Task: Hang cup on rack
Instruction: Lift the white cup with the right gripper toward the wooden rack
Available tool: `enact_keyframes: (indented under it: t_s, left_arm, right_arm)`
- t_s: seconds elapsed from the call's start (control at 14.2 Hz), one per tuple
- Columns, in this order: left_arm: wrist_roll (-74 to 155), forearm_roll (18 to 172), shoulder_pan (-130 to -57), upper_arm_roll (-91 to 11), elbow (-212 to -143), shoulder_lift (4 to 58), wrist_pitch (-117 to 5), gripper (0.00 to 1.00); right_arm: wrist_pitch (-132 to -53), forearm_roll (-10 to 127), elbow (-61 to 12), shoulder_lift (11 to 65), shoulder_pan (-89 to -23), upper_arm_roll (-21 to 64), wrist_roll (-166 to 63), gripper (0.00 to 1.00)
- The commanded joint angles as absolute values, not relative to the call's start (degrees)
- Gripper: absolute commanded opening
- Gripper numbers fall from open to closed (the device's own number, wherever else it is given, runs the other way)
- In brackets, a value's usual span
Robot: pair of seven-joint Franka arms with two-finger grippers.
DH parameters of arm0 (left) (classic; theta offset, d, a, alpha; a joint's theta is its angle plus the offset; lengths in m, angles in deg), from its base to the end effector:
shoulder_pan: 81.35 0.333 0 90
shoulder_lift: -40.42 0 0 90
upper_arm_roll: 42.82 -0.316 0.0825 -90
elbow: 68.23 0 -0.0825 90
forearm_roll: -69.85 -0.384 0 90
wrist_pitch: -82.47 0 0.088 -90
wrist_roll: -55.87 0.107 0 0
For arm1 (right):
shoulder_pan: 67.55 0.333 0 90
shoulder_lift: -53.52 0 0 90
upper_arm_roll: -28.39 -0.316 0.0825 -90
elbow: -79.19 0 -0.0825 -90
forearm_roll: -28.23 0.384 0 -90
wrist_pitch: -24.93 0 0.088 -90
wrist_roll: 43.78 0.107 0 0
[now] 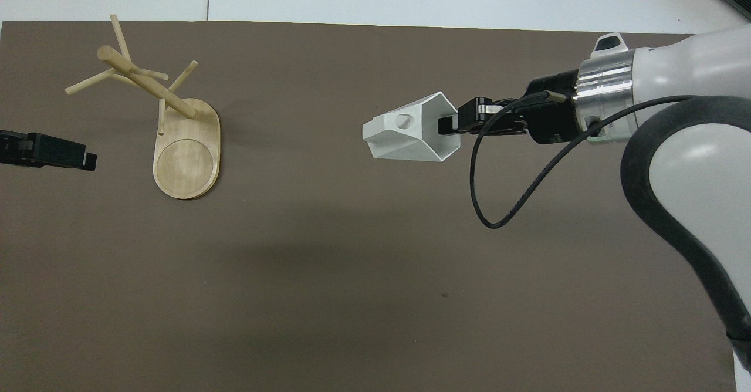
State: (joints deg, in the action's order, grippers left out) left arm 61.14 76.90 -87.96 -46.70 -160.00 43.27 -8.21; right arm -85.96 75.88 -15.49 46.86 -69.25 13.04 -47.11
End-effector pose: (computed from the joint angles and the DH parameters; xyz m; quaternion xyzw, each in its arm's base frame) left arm 0.5391 -0.0377 0.6390 0.9954 -0.0698 0.0167 0.0628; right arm 0.5919 0.1871 0.5777 -0.9121 -0.0216 -0.0402 0.4074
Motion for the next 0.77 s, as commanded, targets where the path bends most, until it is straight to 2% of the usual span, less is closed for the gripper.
enact_keyframes:
  t_s: [0.0,0.28,0.42,0.7]
  left_arm:
    - [63.25,77.23,-89.0,-46.95,-161.65,44.11,-11.56,1.0]
    - [62.38,77.23,-92.42,-46.86,-162.36,44.37,-13.59,1.0]
    - [64.13,77.15,-94.09,-46.95,-162.36,44.37,-13.68,1.0]
    - [81.41,77.32,-94.36,-46.6,-164.72,45.07,-16.66,1.0]
  right_arm:
    - [-87.22,83.22,-15.82,45.96,-69.83,10.64,-45.64,0.0]
    - [-87.57,88.15,-15.74,43.5,-69.75,7.39,-44.4,0.0]
    - [-90.02,89.22,-15.65,42.97,-69.13,5.29,-42.48,0.0]
    - [-97.14,89.14,-15.47,41.3,-69.13,-0.95,-37.72,0.0]
